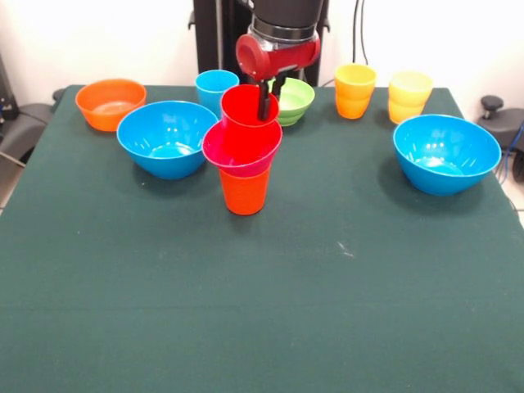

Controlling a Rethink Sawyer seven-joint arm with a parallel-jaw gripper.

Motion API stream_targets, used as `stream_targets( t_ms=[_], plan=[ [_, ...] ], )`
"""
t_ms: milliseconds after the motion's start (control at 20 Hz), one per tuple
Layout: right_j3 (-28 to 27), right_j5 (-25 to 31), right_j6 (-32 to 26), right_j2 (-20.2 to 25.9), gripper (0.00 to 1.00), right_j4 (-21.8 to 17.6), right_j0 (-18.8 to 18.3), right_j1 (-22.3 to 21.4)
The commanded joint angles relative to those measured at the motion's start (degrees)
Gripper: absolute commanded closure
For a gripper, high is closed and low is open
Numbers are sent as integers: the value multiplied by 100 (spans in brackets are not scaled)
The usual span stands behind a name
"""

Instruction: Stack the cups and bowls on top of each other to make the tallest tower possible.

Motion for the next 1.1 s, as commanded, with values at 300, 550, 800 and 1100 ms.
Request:
stream_targets(
  t_ms=[300,550,800,1100],
  plan=[
    [-136,-596,1379,-346,100,37,423,614],
    [-182,-770,1433,-400,100,-15,447,775],
    [-227,-813,1441,-446,100,-33,451,877],
    [-172,-764,1422,-461,100,-27,457,785]
  ],
)
